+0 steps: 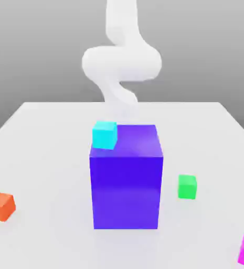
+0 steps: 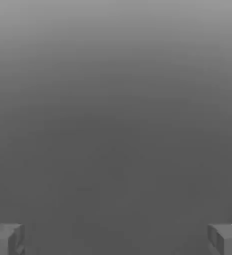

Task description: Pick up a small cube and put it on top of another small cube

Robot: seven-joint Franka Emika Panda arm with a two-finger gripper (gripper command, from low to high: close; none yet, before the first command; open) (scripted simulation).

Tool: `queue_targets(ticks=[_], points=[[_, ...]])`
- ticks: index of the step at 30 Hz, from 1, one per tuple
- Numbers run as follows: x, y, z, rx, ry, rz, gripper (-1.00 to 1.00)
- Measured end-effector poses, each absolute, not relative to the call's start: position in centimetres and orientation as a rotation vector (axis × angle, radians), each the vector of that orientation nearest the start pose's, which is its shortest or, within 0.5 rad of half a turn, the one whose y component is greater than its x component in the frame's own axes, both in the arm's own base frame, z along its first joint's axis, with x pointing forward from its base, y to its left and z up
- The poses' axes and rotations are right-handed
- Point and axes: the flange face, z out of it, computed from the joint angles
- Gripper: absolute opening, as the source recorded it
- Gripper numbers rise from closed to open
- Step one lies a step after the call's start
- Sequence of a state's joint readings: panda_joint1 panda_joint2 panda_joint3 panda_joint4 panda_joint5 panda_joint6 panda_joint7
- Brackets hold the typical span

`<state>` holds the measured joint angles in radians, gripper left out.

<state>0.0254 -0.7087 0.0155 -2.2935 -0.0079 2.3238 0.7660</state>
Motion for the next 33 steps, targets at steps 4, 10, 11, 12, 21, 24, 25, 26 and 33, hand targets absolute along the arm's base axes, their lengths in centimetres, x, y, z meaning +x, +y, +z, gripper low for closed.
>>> queue_targets(ticks=[4, 10, 11, 12, 21, 24, 25, 26, 33], points=[[42.6, 5.0, 63.4, -2.677, 0.814, -0.872, 0.00], [47.8, 10.5, 54.9, -2.860, 0.573, -0.707, 0.00], [48.4, 11.4, 53.3, -2.887, 0.530, -0.678, 0.00], [49.0, 12.4, 51.7, -2.912, 0.485, -0.648, 0.00], [50.7, 21.8, 36.6, -3.076, 0.031, -0.354, 0.00], [50.3, 24.1, 31.2, -3.103, -0.106, -0.248, 0.00], [50.0, 24.9, 29.4, -3.109, -0.155, -0.212, 0.00], [49.6, 25.7, 27.6, -3.113, -0.205, -0.176, 0.00], [46.9, 29.3, 15.9, -3.110, -0.438, -0.004, 0.00]])
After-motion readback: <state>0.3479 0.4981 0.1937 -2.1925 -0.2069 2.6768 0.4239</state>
